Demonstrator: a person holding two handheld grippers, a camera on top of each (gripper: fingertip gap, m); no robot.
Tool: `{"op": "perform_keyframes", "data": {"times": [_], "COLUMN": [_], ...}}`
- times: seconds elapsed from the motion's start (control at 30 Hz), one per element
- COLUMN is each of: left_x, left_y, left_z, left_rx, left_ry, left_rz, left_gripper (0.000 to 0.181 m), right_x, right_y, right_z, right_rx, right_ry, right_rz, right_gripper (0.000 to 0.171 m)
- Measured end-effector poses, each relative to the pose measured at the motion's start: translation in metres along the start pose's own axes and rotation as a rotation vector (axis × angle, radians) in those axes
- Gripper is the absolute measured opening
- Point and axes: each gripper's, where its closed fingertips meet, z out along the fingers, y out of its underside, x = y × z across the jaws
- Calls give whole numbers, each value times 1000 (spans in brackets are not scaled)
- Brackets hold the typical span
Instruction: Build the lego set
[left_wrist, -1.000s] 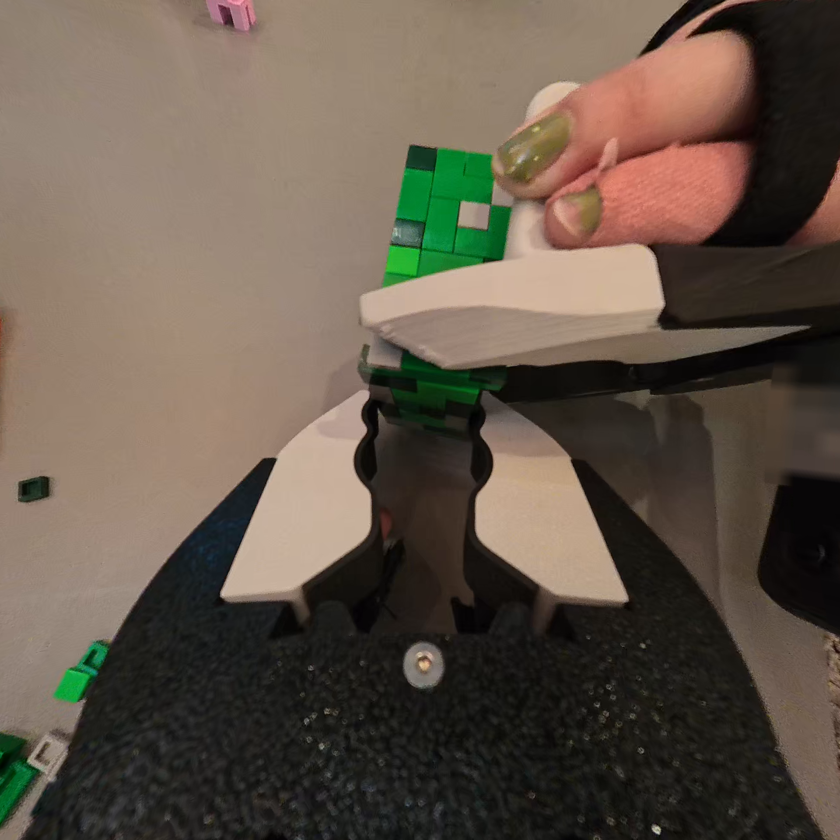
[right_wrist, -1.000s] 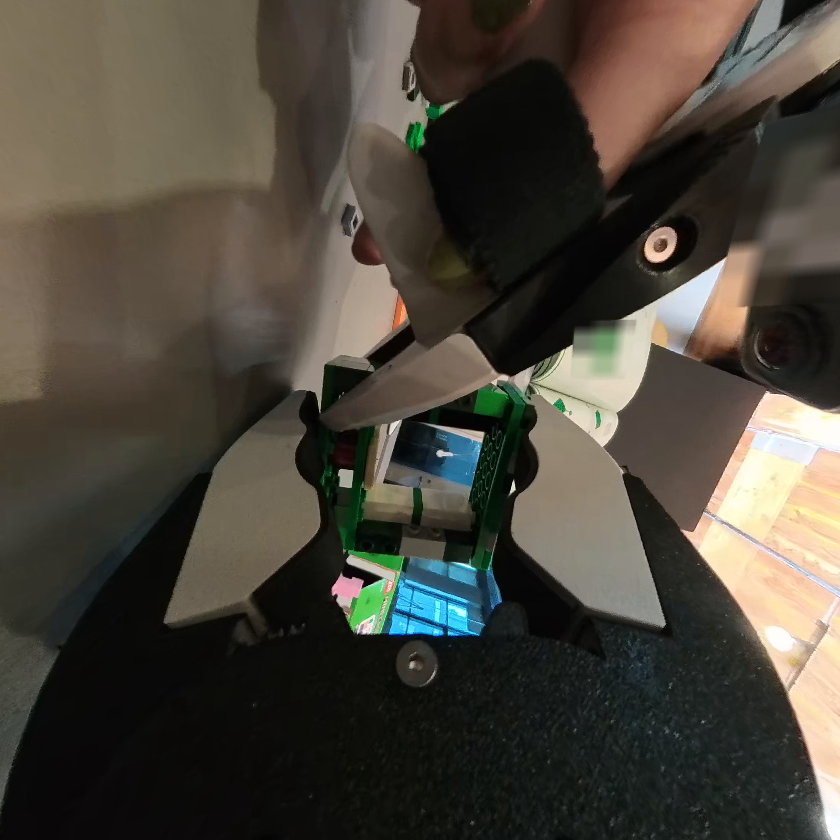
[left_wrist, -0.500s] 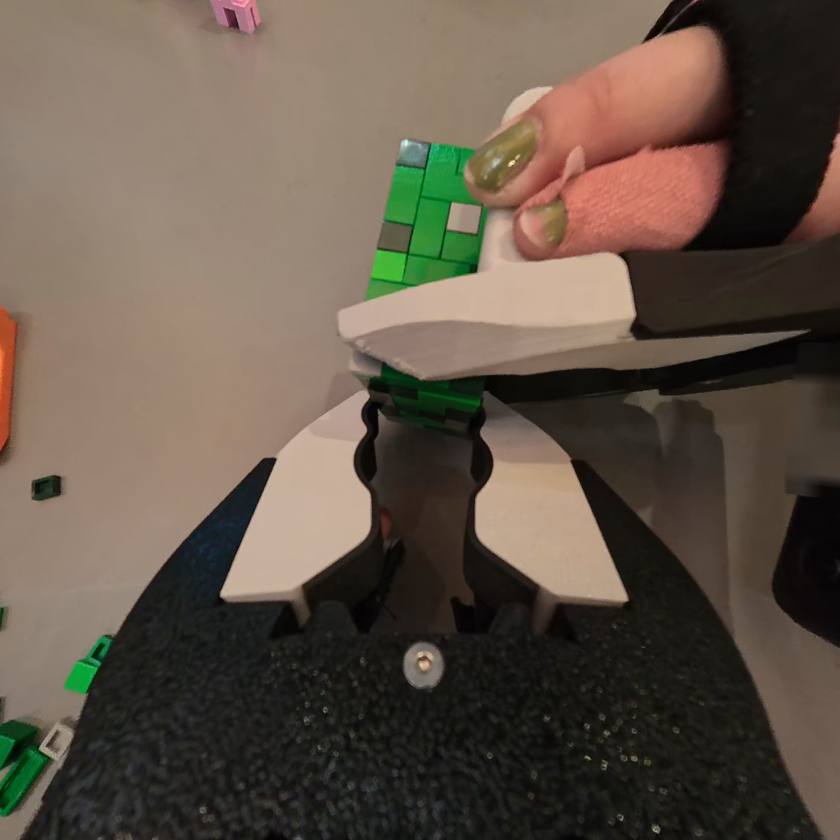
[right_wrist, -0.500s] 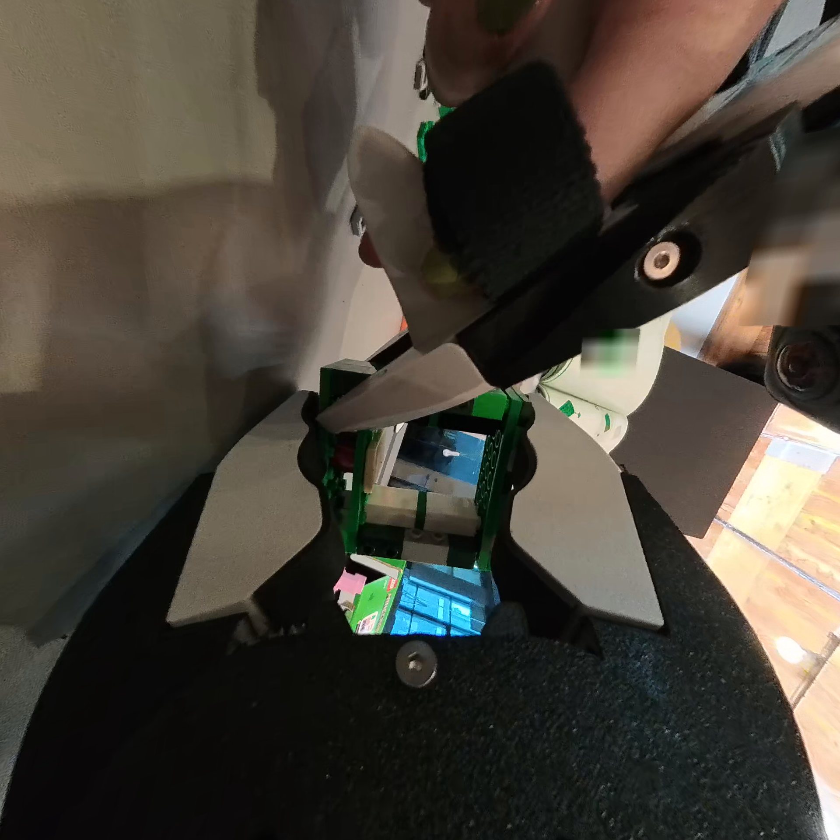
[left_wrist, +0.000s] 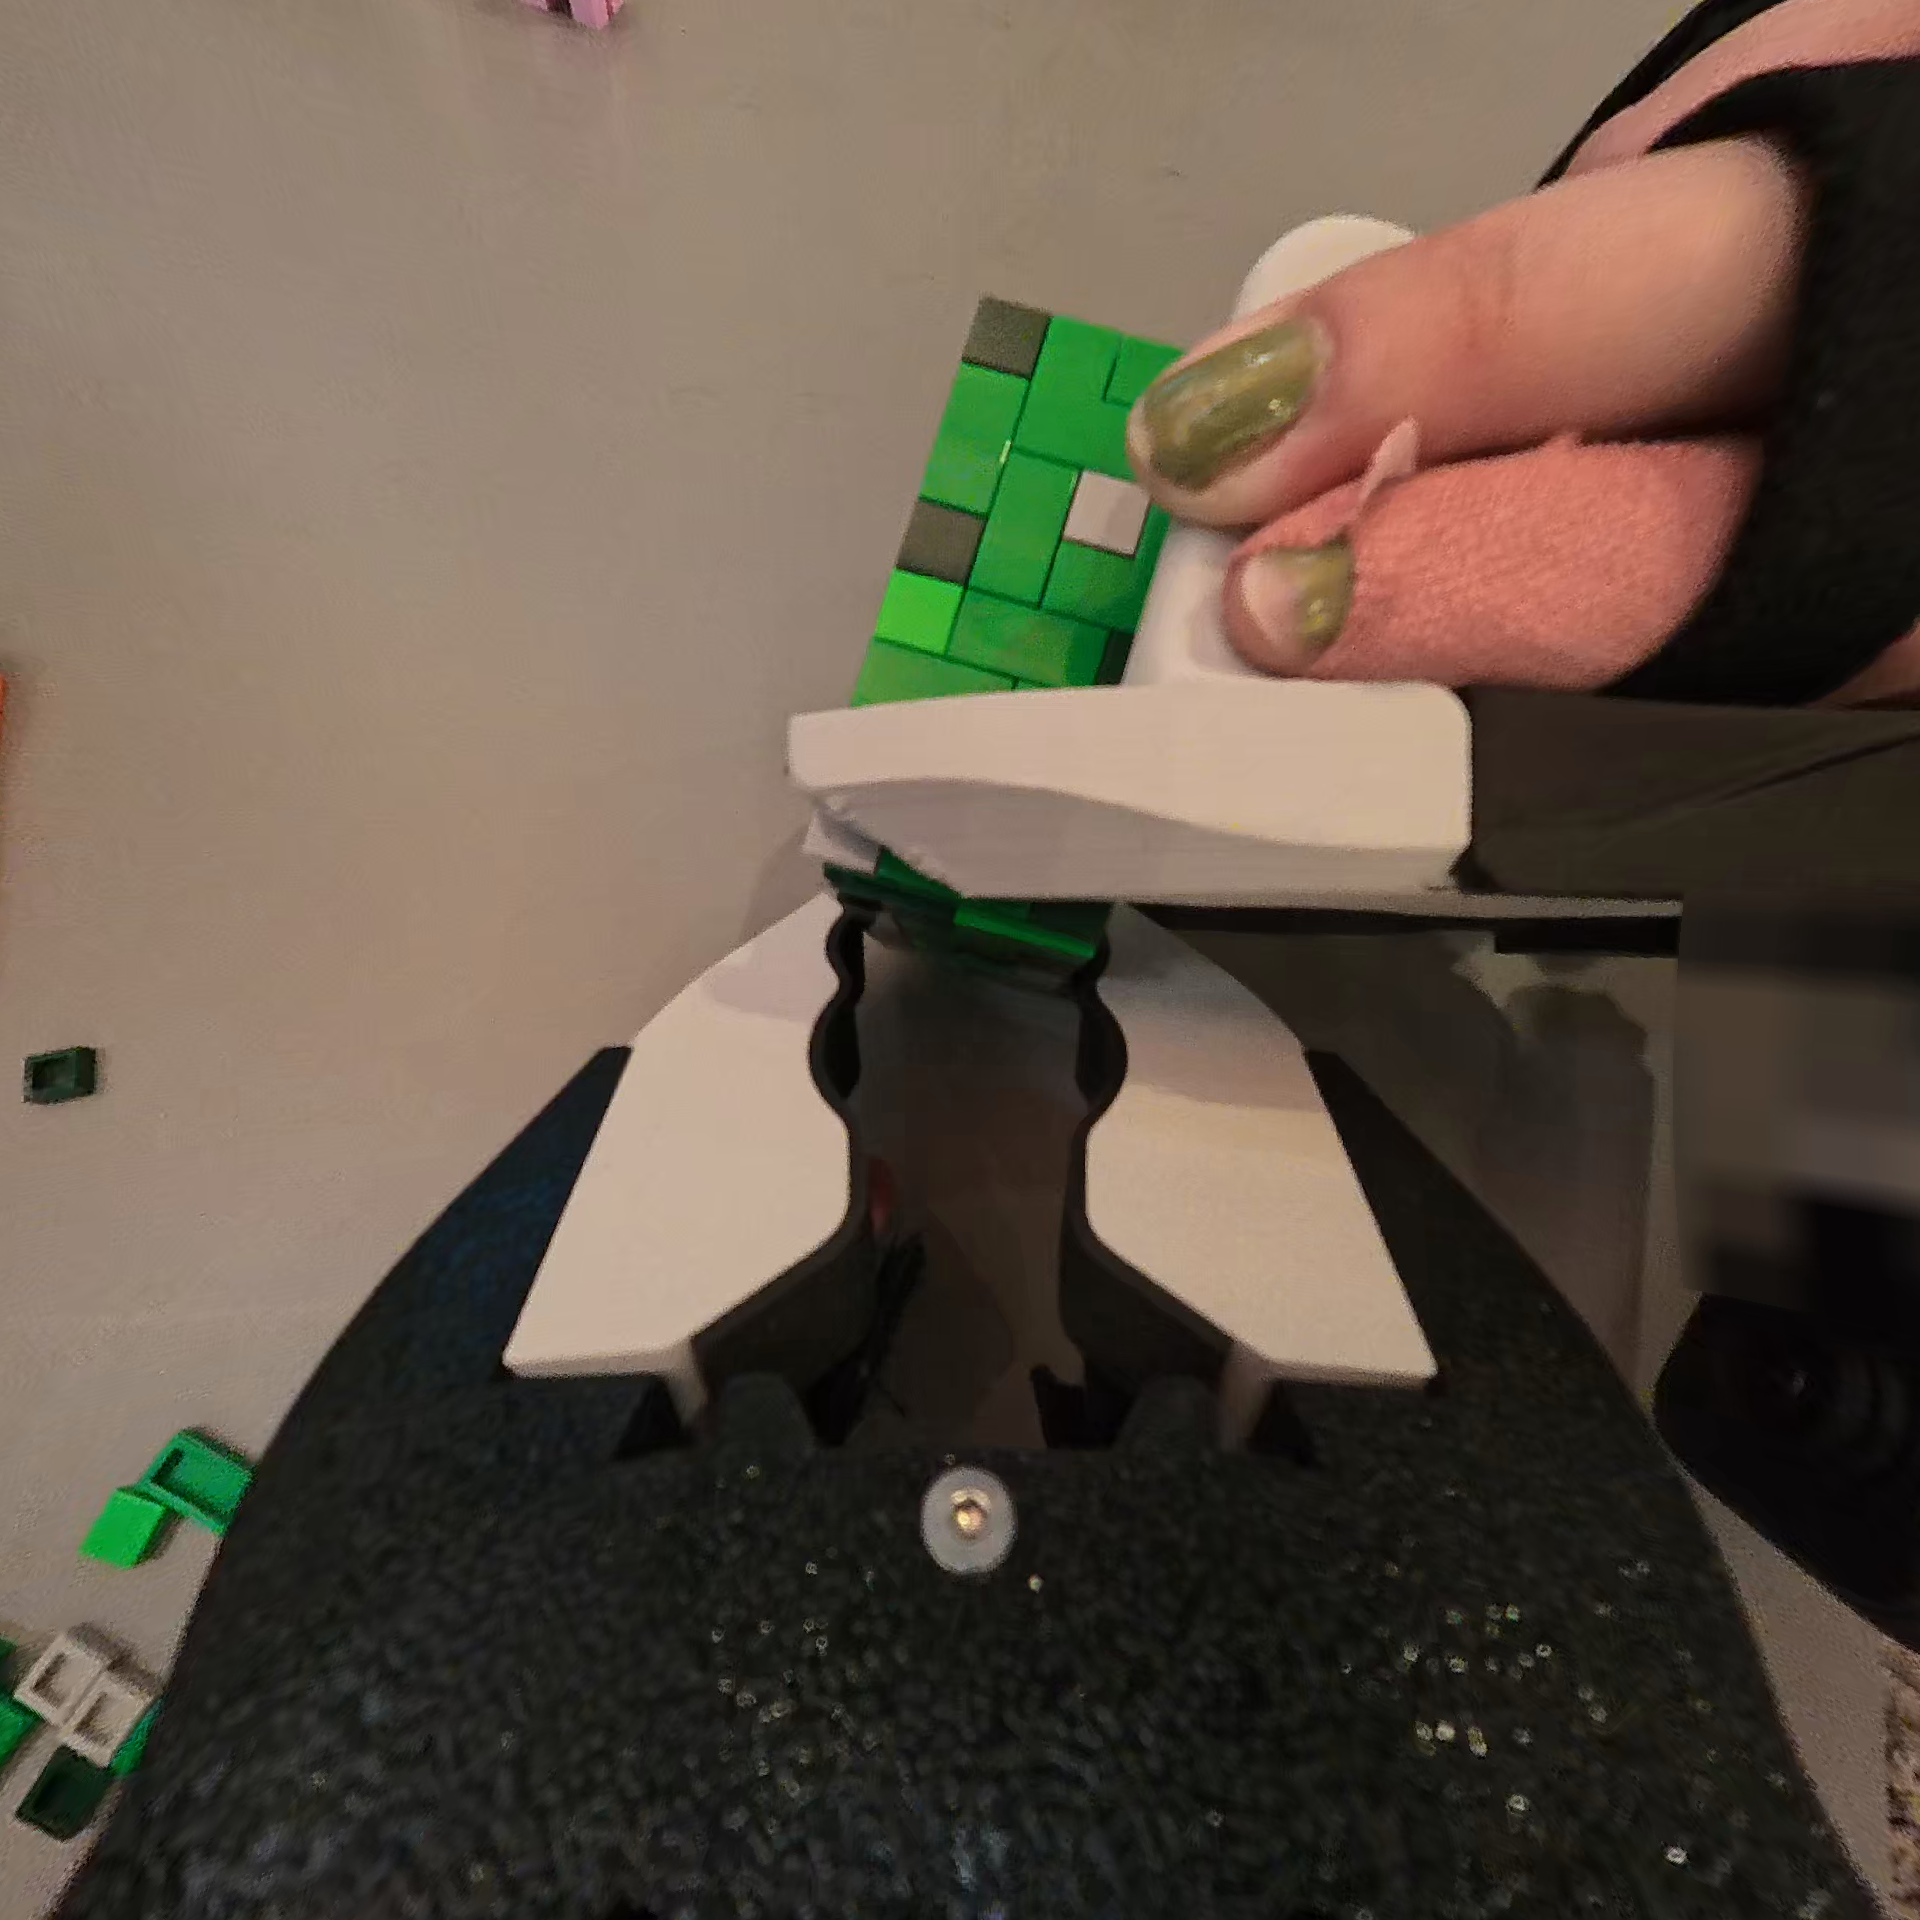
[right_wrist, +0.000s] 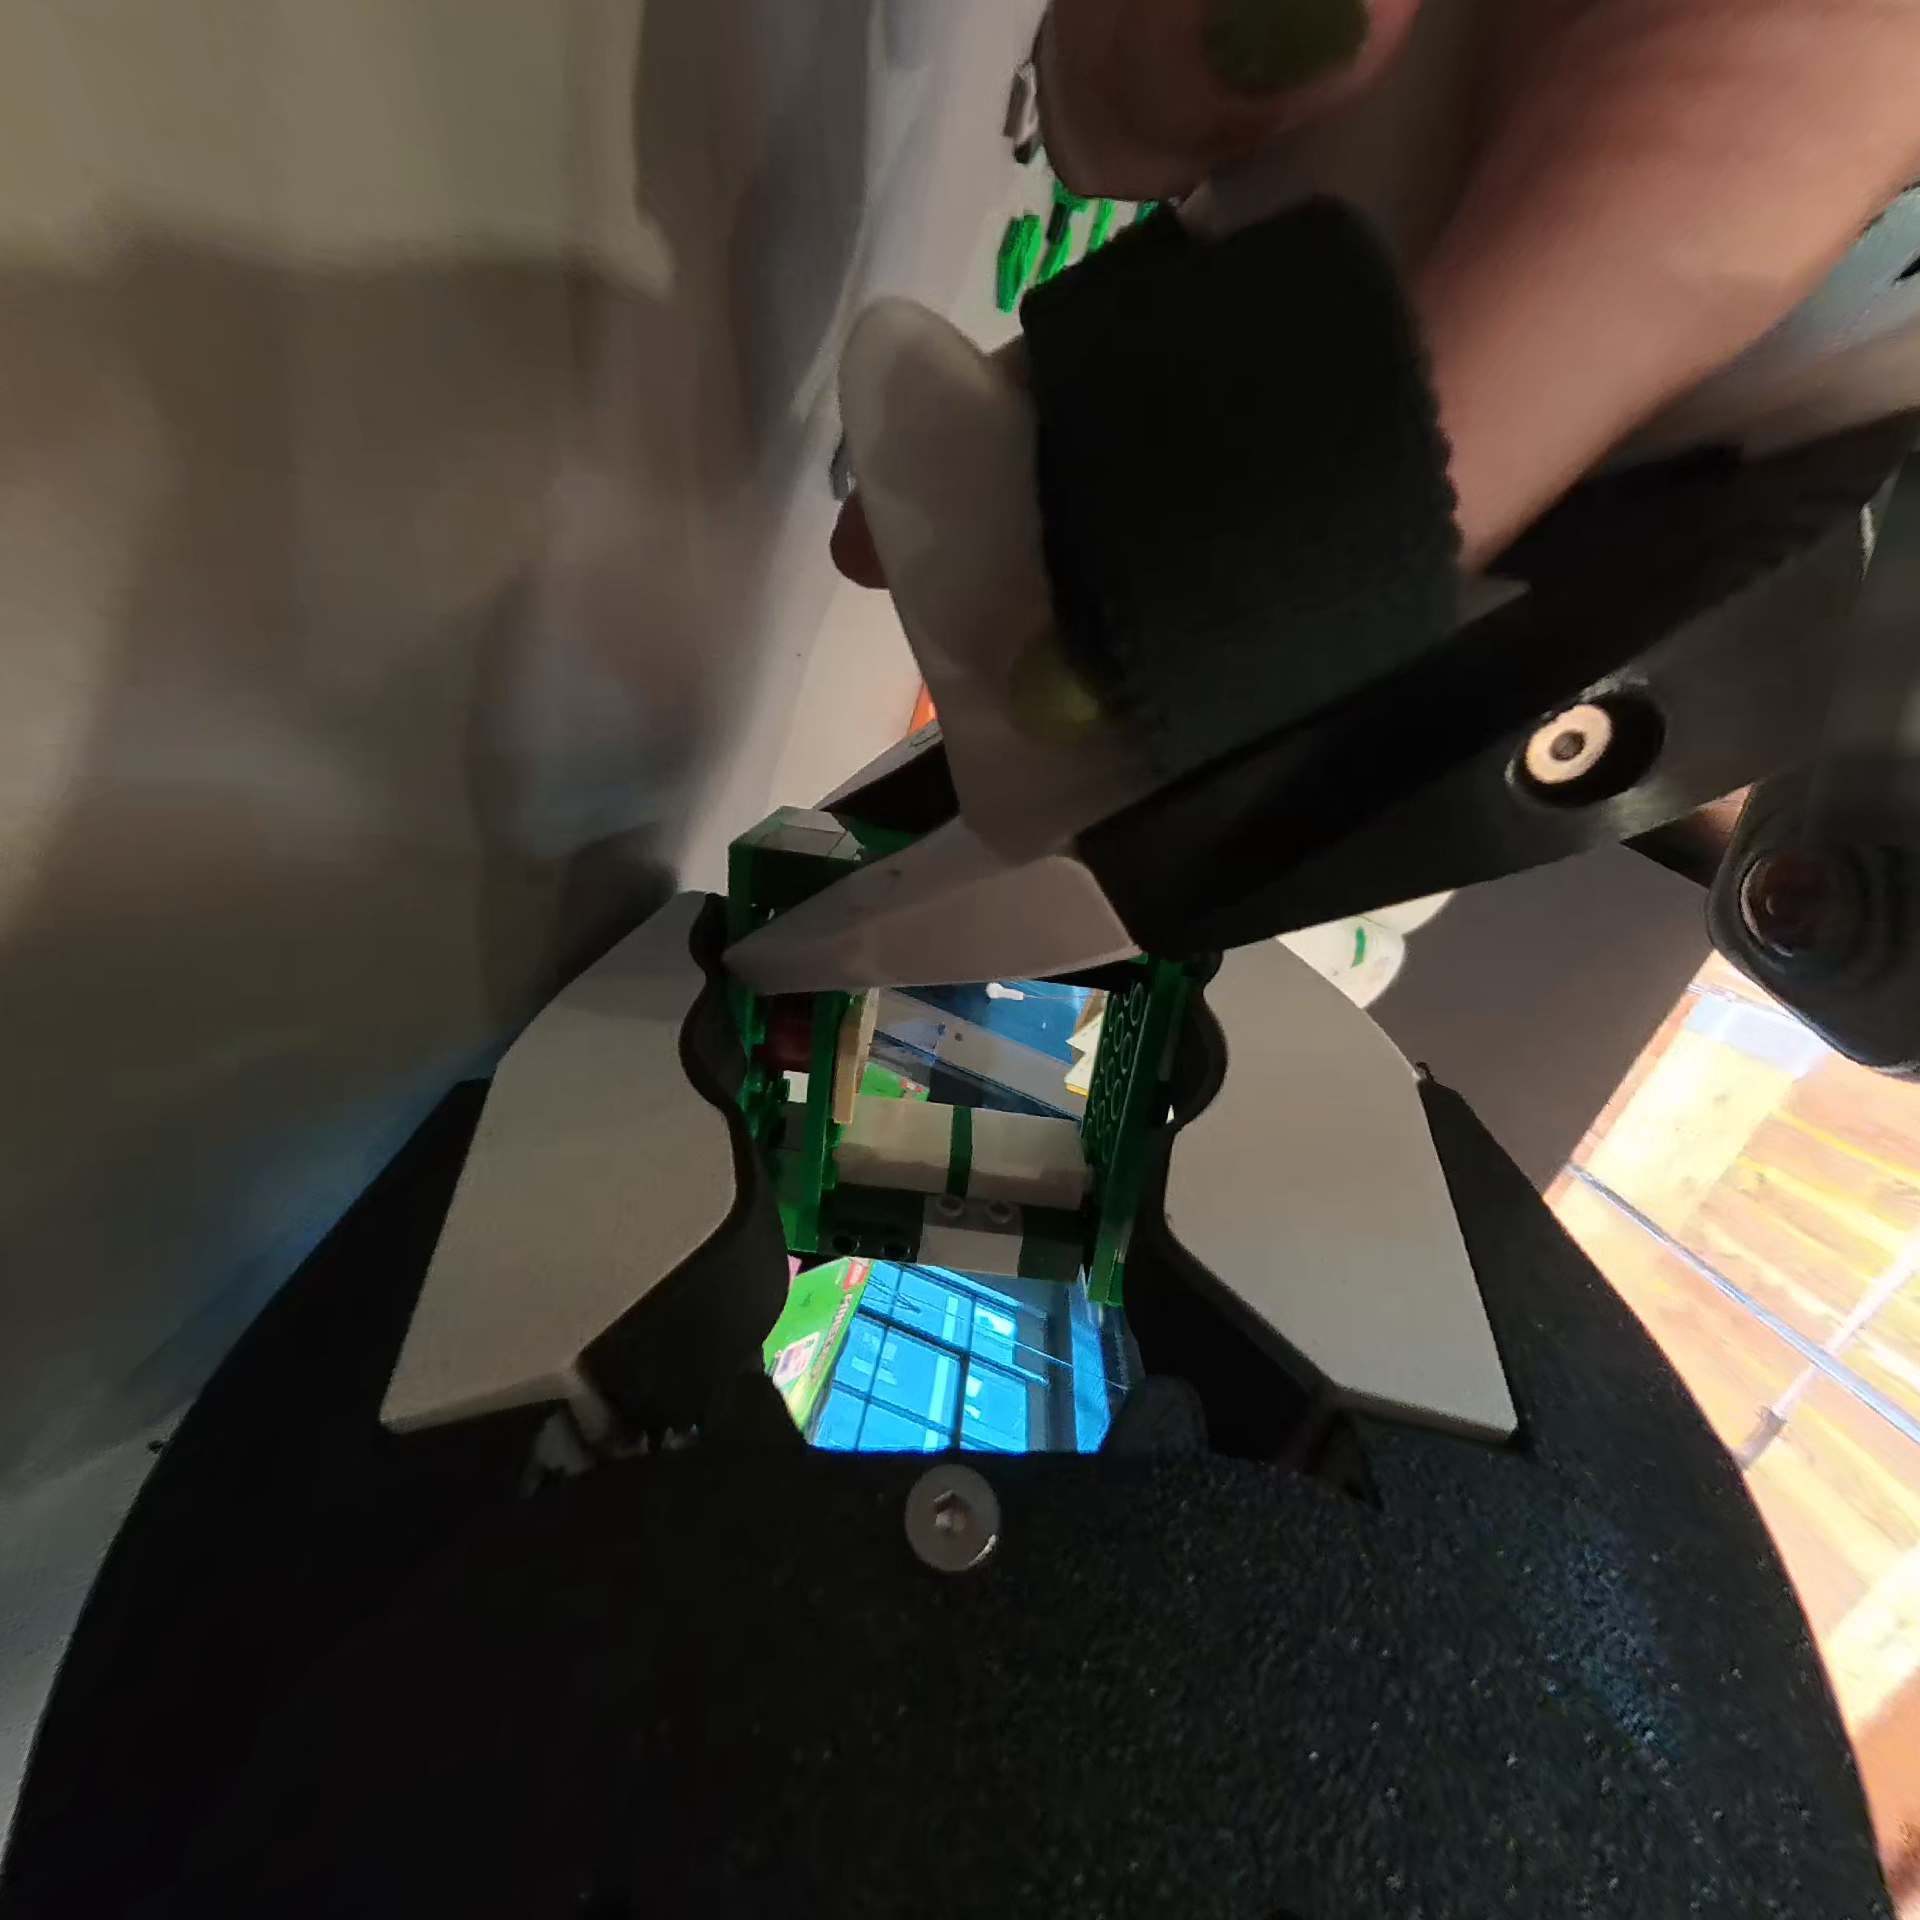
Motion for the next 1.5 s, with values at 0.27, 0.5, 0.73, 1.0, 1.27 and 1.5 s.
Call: {"op": "perform_keyframes", "data": {"times": [0.27,0.5,0.73,1.0,1.27,1.5], "left_x": [2,-7,-10,7,10,19], "left_y": [-2,-13,-27,-39,-37,-34], "left_z": [-1,-15,-29,-31,-21,-15], "left_rx": [22,126,317,467,461,470], "left_ry": [31,42,-19,-196,-263,-252], "left_rz": [58,189,456,805,955,1011], "left_gripper": [40,49,60,94,81,71], "right_x": [0,-5,-5,2,0,-1], "right_y": [1,15,12,-4,-2,-3], "right_z": [-3,-2,-7,-17,-20,-25], "right_rx": [58,138,313,552,690,728], "right_ry": [-29,-105,-138,-114,-165,-177], "right_rz": [135,380,542,580,635,612], "right_gripper": [82,82,82,82,83,82]}}
